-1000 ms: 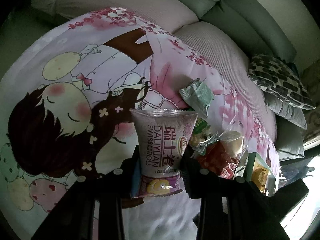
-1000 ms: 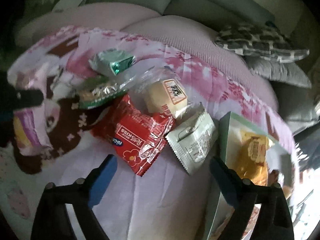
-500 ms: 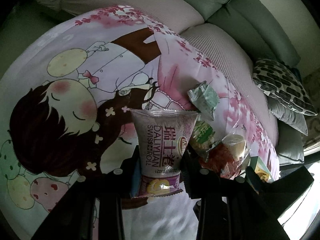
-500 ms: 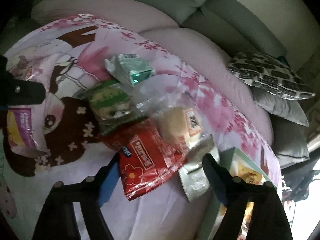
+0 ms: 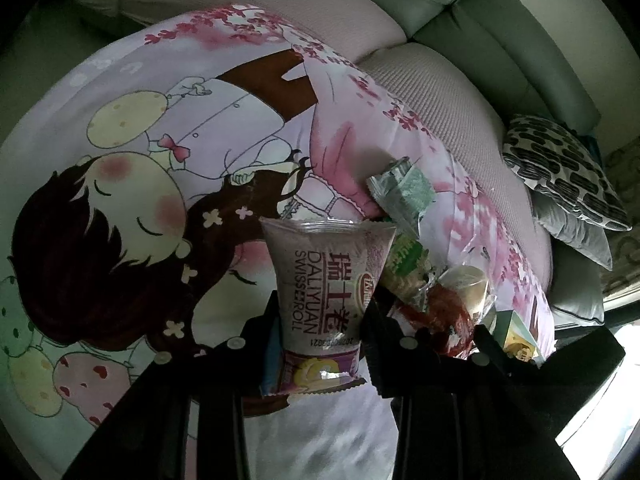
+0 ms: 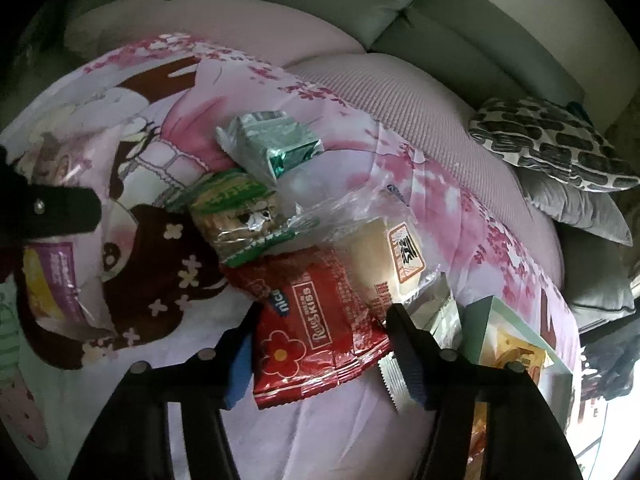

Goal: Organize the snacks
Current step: 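Grasp the red biscuit pack with the right gripper while the left gripper holds the purple pack, then carry the purple pack and red biscuit pack into the white tray, releasing both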

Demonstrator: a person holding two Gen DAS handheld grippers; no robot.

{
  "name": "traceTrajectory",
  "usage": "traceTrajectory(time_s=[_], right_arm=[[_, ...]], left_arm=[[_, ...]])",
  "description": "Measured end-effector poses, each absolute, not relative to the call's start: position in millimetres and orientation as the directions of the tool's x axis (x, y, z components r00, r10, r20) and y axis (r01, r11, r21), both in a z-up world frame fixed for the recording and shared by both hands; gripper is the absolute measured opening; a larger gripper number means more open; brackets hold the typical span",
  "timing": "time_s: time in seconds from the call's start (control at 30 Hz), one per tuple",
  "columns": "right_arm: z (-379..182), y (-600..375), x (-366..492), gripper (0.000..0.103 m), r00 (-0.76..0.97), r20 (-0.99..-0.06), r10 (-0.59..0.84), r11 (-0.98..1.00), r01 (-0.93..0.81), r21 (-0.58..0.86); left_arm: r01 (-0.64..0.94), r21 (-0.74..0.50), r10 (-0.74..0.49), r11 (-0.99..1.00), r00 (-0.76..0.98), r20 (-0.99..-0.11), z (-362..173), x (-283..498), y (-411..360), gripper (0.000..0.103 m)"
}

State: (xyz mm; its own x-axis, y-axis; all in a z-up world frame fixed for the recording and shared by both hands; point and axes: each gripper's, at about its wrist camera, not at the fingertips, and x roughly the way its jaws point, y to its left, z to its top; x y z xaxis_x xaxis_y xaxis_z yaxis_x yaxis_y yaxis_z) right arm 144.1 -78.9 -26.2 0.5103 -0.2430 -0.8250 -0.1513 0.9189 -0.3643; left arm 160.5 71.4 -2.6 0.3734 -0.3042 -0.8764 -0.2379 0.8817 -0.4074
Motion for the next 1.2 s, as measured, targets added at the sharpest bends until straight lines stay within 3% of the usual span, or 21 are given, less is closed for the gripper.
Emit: traceTrajectory(time_s=[0.5,0.9,1.2], right_arm=[[-14.3,-87.9,130.6,0.051,0.480,-0.861,-0.168,0.976,-0.039,-0.212],[6.2,-125.6,114.3,0.051,0.470,-0.879,0.080,0.989,0.072,0.129],[26.1,-147.6,104.5,0.051,0.512,-0.847,0.144,0.964,0.120,0.237]], left_arm=[[-0.219,-0.418,-0.320,0.882,0.373,-0.871,-1.1,159.7,64.3,0.037],[-0.203,-0.416,-0.323,0.886,0.374,-0.870,-0.1,159.4,59.0,0.037],[-0.164,-0.408,-0.322,0.898,0.386,-0.864,7.6,158.3,46.0,0.037]])
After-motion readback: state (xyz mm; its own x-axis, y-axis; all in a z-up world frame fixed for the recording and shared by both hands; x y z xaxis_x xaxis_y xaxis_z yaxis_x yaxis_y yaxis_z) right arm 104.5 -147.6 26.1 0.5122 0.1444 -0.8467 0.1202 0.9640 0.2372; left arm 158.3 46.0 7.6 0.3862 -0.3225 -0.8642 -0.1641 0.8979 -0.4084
